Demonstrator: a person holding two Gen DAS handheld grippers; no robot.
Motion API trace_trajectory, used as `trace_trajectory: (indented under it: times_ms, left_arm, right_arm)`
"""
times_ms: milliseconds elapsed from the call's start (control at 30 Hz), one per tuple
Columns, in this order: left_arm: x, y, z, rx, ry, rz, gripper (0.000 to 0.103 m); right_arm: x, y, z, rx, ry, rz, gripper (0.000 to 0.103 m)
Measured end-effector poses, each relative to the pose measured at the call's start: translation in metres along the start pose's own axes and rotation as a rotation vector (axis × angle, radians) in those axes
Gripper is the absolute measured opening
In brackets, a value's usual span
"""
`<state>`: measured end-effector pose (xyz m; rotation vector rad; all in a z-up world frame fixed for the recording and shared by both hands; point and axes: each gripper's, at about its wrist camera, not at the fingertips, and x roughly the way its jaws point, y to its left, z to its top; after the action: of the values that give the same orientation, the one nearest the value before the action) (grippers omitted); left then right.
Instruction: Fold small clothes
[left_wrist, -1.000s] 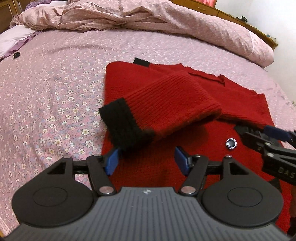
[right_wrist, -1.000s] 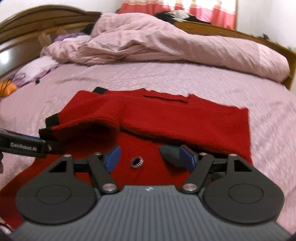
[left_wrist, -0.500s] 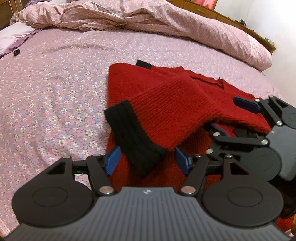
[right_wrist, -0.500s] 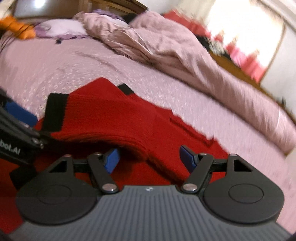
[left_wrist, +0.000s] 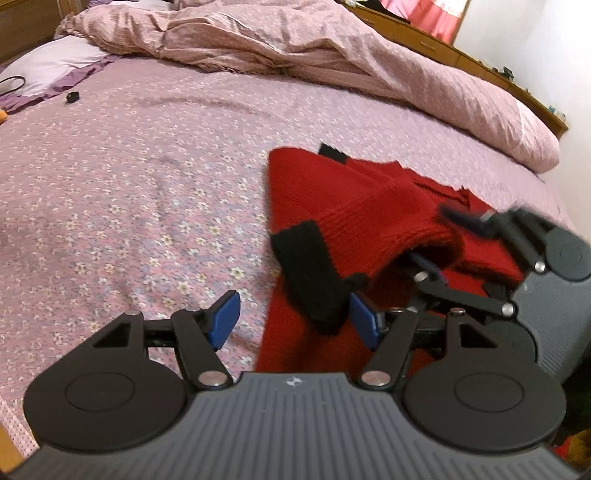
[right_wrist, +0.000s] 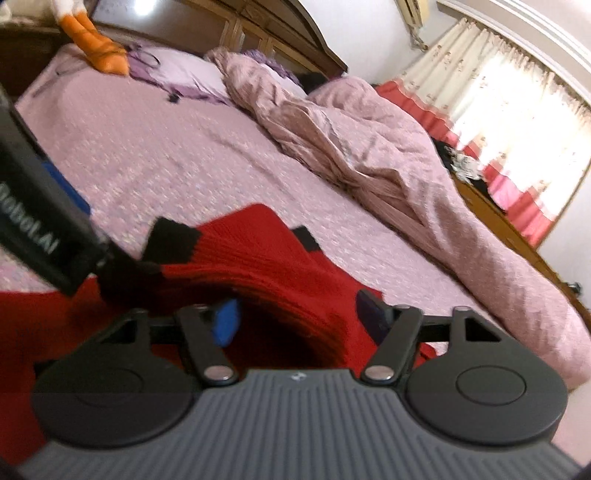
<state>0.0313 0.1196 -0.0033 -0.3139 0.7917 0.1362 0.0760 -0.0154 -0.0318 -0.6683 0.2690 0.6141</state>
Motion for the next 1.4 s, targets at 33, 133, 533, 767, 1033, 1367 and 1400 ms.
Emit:
trace_trajectory:
  times_ms: [33, 133, 533, 767, 1033, 1367, 1400]
  left_arm:
    - [-0.002, 0.001, 0.001, -0.005, -0.007, 0.004, 0.071]
    - [-0.009, 0.004, 0.004, -0.014, -0.031, 0.009, 0.071]
    - [0.017, -0.009, 0.004, 0.018, -0.032, 0.029, 0.071]
    - [0.061, -0.025, 0.013, 0.1, -0.027, 0.112, 0.071]
    - [0.086, -0.017, 0.02, 0.069, -0.006, 0.161, 0.071]
    - [0.089, -0.019, 0.022, 0.081, -0.004, 0.176, 0.071]
    - [0.089, -0.019, 0.022, 0.081, -0.003, 0.177, 0.071]
  right_arm:
    - [0.0, -0.002, 0.0, 0.016, -0.003, 0.032, 0.033]
    - [0.003, -0.012, 0.002, 0.105, 0.024, 0.087, 0.015]
    - [-0.017, -0.129, -0.037, 0.986, 0.014, 0.007, 0.012]
    - [-0.009, -0.138, -0.095, 1.211, 0.139, -0.109, 0.012]
    - [-0.014, -0.145, -0.126, 1.376, 0.152, -0.154, 0.018]
    - [-0.039, -0.168, -0.147, 1.31, 0.173, -0.34, 0.027]
    - [-0.044, -0.169, -0.148, 1.287, 0.184, -0.35, 0.027]
